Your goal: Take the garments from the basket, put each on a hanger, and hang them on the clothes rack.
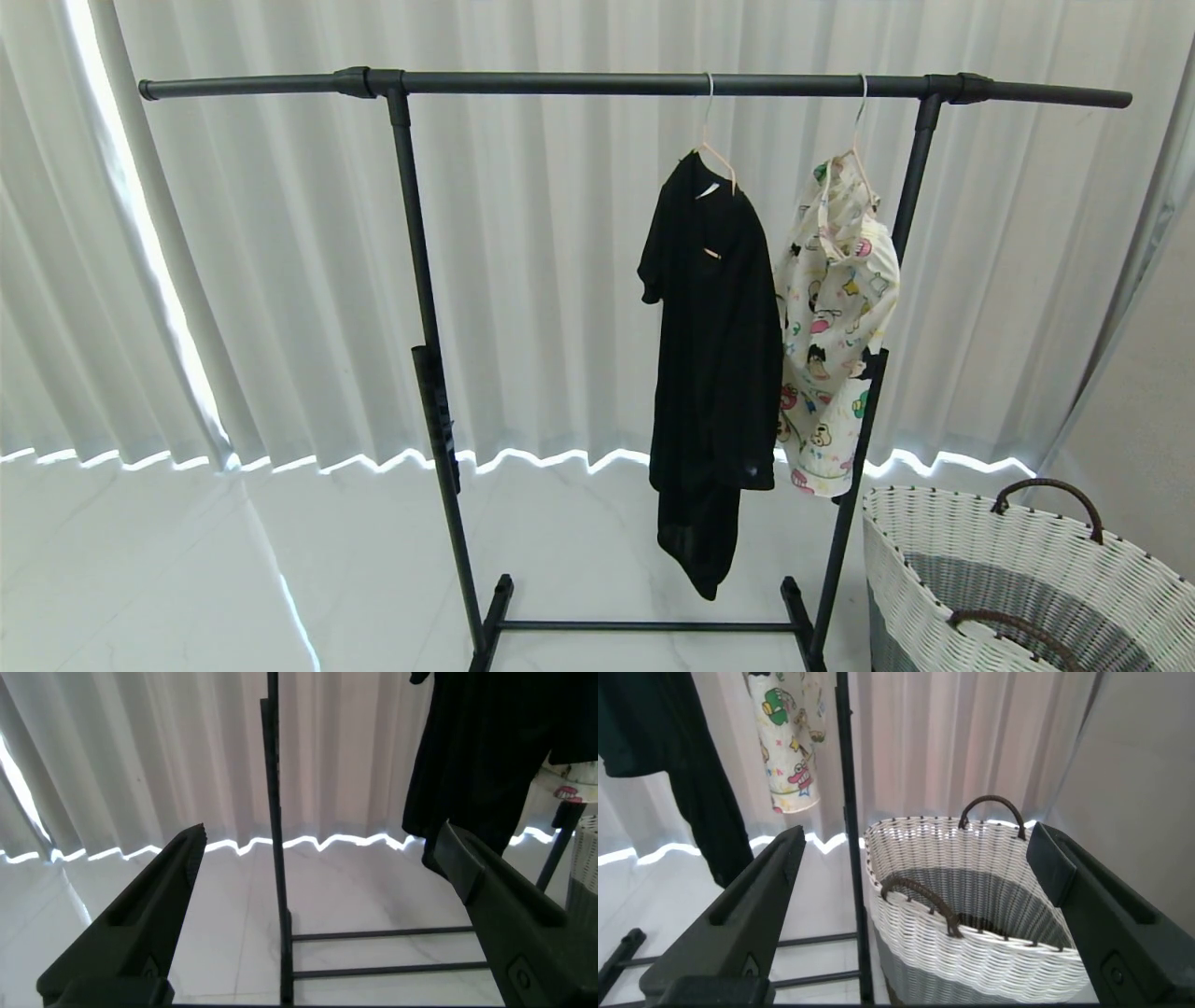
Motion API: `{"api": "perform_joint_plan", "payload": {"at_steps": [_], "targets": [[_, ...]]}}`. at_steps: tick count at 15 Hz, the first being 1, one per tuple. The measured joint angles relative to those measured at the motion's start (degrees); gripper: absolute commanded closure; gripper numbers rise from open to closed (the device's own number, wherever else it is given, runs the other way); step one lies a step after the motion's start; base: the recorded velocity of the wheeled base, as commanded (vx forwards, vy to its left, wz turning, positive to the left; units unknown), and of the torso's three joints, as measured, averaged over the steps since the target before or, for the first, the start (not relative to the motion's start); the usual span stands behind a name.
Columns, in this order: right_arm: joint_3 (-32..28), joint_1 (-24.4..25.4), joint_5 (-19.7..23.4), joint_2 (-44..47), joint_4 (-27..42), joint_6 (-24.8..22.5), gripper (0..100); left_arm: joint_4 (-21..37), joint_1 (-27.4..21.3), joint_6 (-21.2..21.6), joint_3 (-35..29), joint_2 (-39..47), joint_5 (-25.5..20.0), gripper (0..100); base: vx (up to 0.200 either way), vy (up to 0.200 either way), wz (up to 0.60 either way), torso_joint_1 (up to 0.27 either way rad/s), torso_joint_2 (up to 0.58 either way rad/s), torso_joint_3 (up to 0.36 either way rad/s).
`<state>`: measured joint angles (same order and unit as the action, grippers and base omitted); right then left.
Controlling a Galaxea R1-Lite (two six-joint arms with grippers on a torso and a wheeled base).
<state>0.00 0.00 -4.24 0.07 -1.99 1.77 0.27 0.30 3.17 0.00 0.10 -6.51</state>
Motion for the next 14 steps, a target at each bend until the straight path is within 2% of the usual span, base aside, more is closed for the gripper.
{"api": "perform_joint_plan", "payload": {"at_steps": [14], "targets": [[0.00, 0.00, -0.02, -0.05, -0.01, -0.02, 0, 0.00, -0.04, 0.00, 0.00, -0.07, 0.00, 0, 0.000, 0.000, 0.00, 0.000, 0.00, 0.000]]}}
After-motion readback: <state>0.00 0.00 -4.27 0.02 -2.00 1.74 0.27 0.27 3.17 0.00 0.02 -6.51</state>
